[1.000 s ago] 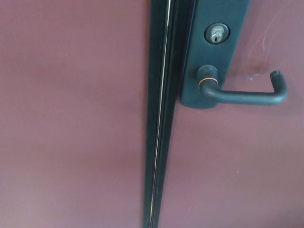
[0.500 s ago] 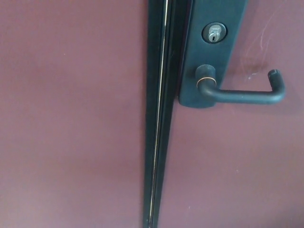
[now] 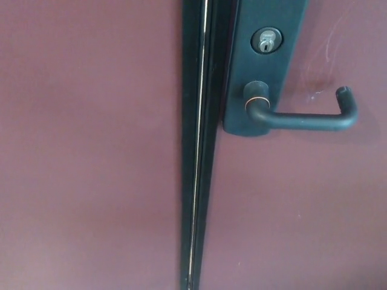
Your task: The robot walks towards the door handle and put its right hand on it and twist the handle
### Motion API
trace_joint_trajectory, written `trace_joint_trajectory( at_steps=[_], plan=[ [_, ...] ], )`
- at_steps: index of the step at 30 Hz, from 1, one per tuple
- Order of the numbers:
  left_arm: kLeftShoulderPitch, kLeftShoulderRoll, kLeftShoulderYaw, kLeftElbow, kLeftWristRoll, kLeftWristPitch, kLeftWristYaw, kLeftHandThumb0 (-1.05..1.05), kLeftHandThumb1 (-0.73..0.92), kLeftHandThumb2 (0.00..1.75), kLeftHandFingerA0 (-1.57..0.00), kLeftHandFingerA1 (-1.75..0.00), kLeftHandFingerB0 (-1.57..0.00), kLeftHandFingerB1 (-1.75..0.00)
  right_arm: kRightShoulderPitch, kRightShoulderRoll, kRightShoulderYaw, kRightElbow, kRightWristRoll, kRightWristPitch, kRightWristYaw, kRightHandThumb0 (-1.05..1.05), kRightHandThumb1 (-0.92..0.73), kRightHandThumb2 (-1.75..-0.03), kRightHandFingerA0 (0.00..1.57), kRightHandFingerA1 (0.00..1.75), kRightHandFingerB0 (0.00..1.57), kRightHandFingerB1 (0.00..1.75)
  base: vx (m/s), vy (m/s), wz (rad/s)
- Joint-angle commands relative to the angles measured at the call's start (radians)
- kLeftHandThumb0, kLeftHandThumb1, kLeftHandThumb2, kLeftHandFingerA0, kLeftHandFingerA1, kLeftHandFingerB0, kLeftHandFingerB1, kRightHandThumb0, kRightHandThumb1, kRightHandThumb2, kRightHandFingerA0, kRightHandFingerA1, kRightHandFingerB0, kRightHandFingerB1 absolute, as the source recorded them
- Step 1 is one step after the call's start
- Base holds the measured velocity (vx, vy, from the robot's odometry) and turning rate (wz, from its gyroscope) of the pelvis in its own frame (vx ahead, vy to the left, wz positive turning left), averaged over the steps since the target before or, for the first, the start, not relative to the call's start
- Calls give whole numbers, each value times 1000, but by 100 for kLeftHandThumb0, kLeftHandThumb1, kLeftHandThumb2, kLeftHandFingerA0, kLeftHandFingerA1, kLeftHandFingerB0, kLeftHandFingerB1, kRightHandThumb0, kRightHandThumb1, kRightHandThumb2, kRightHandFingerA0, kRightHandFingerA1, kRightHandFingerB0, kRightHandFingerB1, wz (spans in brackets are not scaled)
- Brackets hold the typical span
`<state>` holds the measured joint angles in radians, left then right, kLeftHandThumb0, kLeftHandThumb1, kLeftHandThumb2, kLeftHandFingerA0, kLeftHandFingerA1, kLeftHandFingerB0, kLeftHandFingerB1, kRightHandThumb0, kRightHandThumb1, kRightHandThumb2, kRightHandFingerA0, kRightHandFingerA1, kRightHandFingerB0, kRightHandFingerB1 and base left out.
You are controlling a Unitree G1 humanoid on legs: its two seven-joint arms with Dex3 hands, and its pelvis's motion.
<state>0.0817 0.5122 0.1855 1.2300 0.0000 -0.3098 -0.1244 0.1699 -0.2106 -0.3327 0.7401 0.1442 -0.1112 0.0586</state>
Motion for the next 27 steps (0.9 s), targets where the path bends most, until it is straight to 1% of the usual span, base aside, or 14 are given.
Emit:
trace_joint_trajectory(
  at_steps=[1, 3, 10, 14, 15, 18, 19, 20, 27],
  plan=[
    [-6, 5, -5, 5, 7, 8, -6, -36, 39, 67, -56, -55, -44, -48, -6, -15, 3, 11, -12, -23, -12, -33, -58, -66, 38, 43, 38, 42, 0, 0, 0],
    [-5, 6, -6, -3, 6, 7, -12, -36, 39, 67, -56, -55, -44, -48, -14, -18, 1, 25, -7, -29, -9, -33, -58, -67, 38, 43, 38, 42, -21, 23, 40],
    [-5, 3, -7, -2, 8, 7, -3, -36, 39, 67, -56, -55, -45, -49, -18, -21, 6, 46, -8, -41, -7, -33, -58, -67, 38, 43, 38, 42, -10, 26, -5],
    [-11, 4, -4, 6, 5, 8, -5, -36, 39, 67, -56, -56, -45, -49, -15, -19, 6, 38, -5, -42, -5, -33, -58, -66, 38, 43, 38, 42, 34, 214, -4],
    [-15, 3, -3, 13, 4, 6, -5, -36, 39, 67, -56, -56, -45, -49, -14, -18, 6, 36, -4, -42, -3, -33, -58, -66, 38, 43, 38, 42, 47, 237, -81],
    [-16, 4, -3, 16, 4, 5, -5, -36, 39, 67, -56, -56, -45, -49, -14, -18, 6, 37, -4, -43, -3, -33, -58, -66, 38, 43, 38, 42, 60, 148, 8],
    [-10, 6, -8, 5, 9, 2, -1, -28, 47, 54, -61, -48, -50, -41, -16, -16, 7, 41, -4, -45, -3, -32, -58, -66, 38, 43, 38, 42, 0, 0, 0],
    [-6, 7, -10, -2, 10, 3, 1, -36, 39, 67, -57, -56, -45, -49, -18, -15, 7, 46, -3, -47, -2, -32, -58, -66, 38, 43, 38, 42, 0, 0, 0],
    [-1, 10, -11, -3, 8, 1, -3, -36, 39, 66, -58, -56, -46, -49, -23, -14, 10, 52, -6, -48, -5, -32, -58, -66, 39, 43, 38, 42, 37, -61, 4]
  ],
)
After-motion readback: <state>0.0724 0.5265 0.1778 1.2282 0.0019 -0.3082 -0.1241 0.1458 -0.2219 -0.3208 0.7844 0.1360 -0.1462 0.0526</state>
